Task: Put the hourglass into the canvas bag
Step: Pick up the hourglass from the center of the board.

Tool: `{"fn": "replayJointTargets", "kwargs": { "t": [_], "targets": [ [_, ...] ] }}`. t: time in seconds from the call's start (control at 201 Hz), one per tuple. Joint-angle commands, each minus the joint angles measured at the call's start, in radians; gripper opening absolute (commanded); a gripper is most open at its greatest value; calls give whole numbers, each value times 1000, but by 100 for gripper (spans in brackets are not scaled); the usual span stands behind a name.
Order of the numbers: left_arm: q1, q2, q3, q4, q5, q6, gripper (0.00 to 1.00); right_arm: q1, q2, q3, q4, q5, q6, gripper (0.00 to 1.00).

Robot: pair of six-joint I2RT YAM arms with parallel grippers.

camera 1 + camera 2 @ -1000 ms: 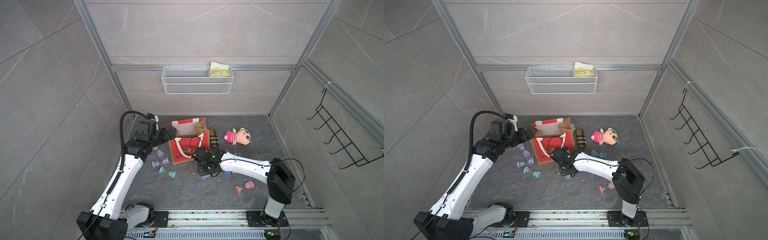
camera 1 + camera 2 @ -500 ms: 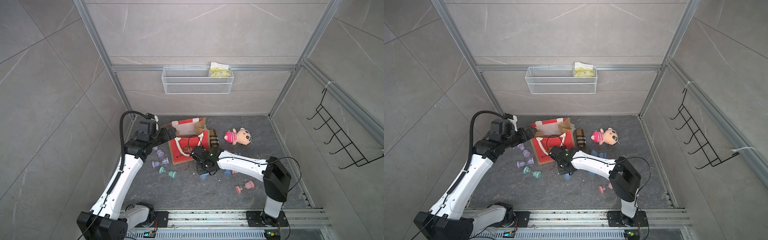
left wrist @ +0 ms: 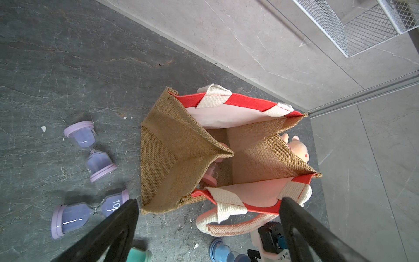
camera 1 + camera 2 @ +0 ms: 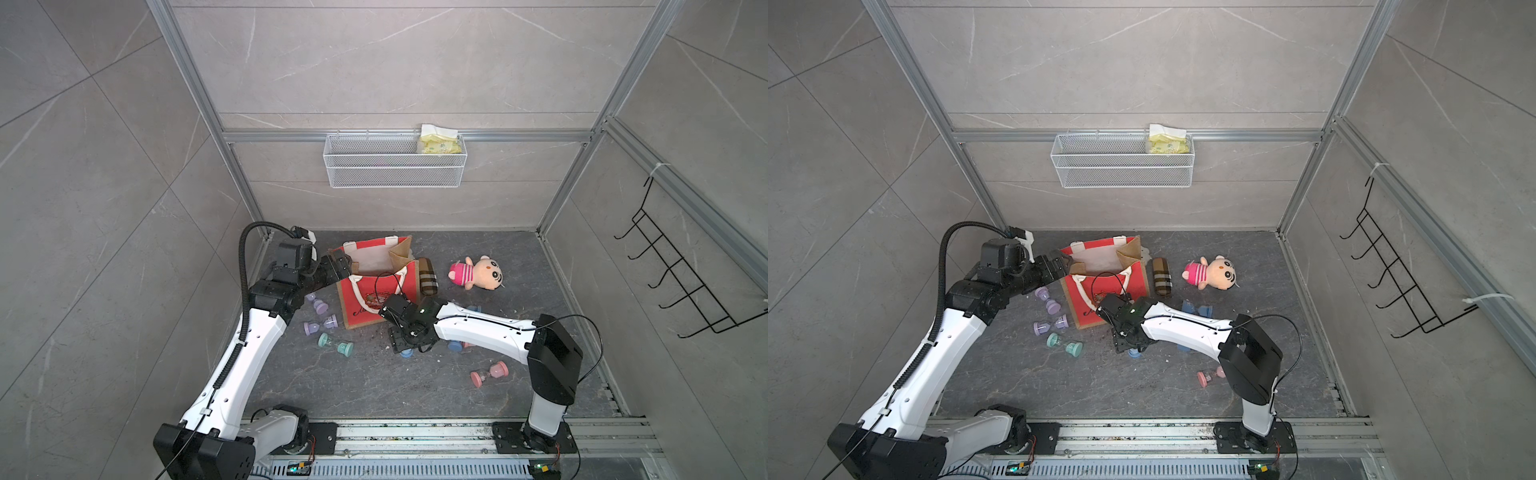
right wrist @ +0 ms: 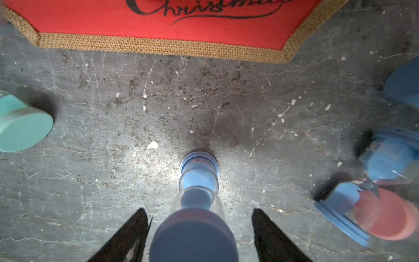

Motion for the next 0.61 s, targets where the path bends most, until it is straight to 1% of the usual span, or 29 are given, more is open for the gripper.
{"fn": "replayJointTargets", "kwargs": {
  "t": [0.0,0.179,0.343,0.473,0.602],
  "targets": [
    [2,-26,27,-1,1,12,100,11,5,7,-18,28,2,67],
    [2,-32,22,-6,17,13,100,11,42,27,-23,47,-5,56],
    [2,-31,27,-15,11,18,100,11,38,15,1,47,-4,48],
    [2,-24,28,-15,19,20,100,11,42,13,1,46,-5,37],
    [2,-23,32,-17,18,29,100,11,7,-4,0,46,0,24]
  ]
}}
